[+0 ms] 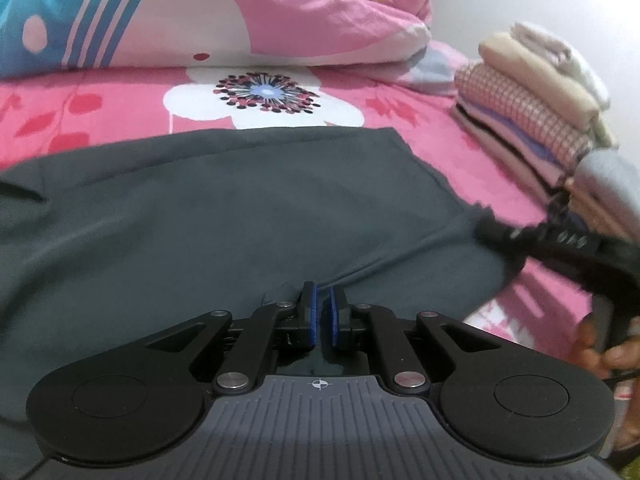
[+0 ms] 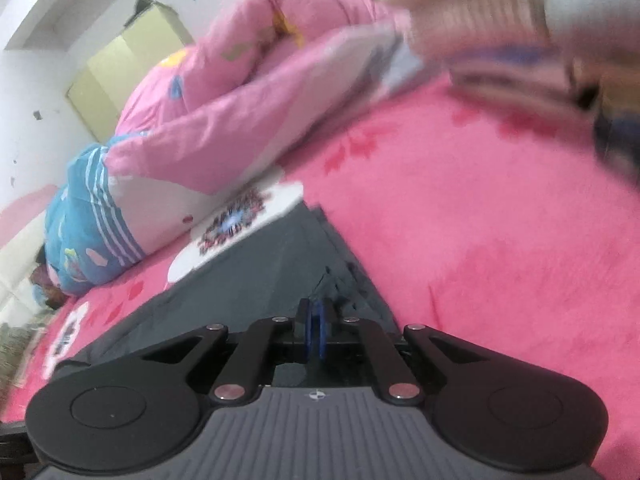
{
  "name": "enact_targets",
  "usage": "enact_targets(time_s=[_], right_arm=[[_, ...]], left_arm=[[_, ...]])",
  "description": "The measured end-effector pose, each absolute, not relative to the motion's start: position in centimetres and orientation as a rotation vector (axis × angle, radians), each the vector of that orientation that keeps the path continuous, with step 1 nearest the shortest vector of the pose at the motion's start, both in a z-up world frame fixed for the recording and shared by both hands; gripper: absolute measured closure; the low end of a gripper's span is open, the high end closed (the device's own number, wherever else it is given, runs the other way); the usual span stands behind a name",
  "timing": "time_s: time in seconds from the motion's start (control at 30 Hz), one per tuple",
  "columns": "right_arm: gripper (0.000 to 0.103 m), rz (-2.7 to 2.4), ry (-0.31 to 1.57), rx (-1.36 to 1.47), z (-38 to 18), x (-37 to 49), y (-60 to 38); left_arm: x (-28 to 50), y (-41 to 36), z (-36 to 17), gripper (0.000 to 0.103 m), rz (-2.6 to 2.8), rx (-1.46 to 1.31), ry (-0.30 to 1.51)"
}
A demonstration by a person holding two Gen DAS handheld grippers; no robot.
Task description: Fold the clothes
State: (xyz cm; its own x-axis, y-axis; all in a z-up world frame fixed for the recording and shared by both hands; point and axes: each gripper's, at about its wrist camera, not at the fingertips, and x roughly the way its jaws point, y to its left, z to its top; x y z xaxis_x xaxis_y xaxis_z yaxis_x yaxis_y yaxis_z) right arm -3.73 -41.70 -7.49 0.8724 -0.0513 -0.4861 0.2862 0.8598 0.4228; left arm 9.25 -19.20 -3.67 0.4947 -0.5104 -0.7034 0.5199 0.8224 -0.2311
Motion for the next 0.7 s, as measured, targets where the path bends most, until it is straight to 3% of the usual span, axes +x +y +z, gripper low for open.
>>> enact_targets(time_s=[0.13,0.3,0.43,0.53,0.63,0.7], right_arm=[[0.098,-0.238,0.496,0.445,-7.5,-3.5,-41.2],[0.097,-0.290,0.502,0.588,-8.1,-4.5,-43.2],[0.071,-0.282,0.487,0.722,-7.5,-6.6,-44.1],[0.067,-0.232,0.515,0.830,-7.5,-7.9,-44.2],[0.056,-0.154,0.558,0.900,-7.7,-8.4,-43.2],[0.055,-0.112,0.600,0.930,-8.0,-8.2,-42.3]], left_arm=[[8.7,-20.1,-3.4,0.095,-0.599,0.086,0.834],[8.4,-20.7,-3.3,0.094,-0.583,0.138,0.823],[8.2,-20.9,-3.3,0.094,-0.575,0.158,0.819],[8.2,-21.0,-3.3,0.094,-0.570,0.162,0.819],[8.2,-21.1,-3.3,0.094,-0.568,0.170,0.817],[8.2,-21.2,-3.3,0.094,-0.567,0.174,0.817]])
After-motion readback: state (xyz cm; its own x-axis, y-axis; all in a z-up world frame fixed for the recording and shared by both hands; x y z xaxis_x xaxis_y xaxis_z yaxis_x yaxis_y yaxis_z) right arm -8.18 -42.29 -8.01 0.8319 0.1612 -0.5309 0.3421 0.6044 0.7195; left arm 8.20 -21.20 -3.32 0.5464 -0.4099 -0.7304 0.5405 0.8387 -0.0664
